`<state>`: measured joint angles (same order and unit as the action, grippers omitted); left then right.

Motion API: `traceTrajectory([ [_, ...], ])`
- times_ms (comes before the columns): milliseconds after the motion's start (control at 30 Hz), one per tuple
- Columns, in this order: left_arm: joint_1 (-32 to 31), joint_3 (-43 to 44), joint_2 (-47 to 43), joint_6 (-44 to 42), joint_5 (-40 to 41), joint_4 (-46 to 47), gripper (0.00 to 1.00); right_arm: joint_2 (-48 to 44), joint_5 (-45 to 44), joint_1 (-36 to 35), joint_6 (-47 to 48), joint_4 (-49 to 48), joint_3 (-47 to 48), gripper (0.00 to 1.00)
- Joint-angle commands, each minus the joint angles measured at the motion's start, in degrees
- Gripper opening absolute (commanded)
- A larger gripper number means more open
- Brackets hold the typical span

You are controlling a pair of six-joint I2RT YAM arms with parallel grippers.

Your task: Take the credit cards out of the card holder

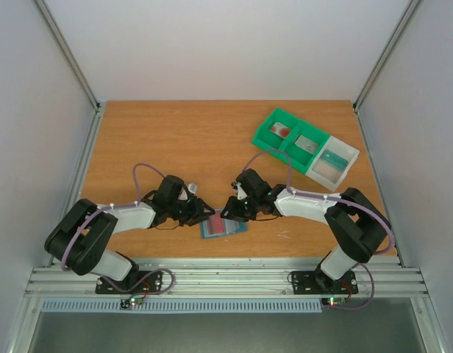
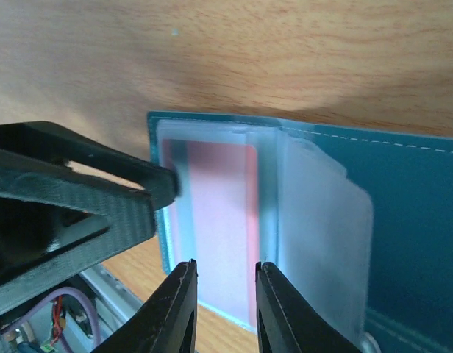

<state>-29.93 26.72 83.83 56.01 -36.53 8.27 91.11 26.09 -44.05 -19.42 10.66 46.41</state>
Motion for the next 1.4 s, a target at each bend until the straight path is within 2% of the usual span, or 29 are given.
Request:
traceTrajectory([
  [0, 0.30, -0.50, -1.05, -1.77, 1.28, 0.11, 0.37, 2.23, 0.79, -0.42, 1.23, -1.38, 1.49, 0.23],
  [300, 0.31, -0.10, -4.15, -3.15, 1.42, -3.15, 0.42, 6.85, 2.30, -0.46, 1.35, -2.39, 1.93, 0.23],
  [633, 0.31, -0.56, -4.99, -3.03, 0.61, -2.99, 0.44, 7.42, 0.25, -0.51, 1.24, -2.92, 0.10, 0.07],
  [800, 0.30, -0.31, -5.30, -2.75, 0.01, -2.84, 0.47, 8.05, -0.46, -0.47, 1.34, -2.53, -0.13, 0.03],
  [1167, 0.31, 0.79, -4.88, -4.70, 0.58, -4.62, 0.56, 8.38, -0.83, -0.46, 1.23, -2.90, -1.10, 0.02],
  [1367, 0.31, 0.47, -4.45, -4.64, -0.53, -2.80, 0.57, 8.38, -1.05, -0.46, 1.22, -2.83, -1.24, 0.02],
])
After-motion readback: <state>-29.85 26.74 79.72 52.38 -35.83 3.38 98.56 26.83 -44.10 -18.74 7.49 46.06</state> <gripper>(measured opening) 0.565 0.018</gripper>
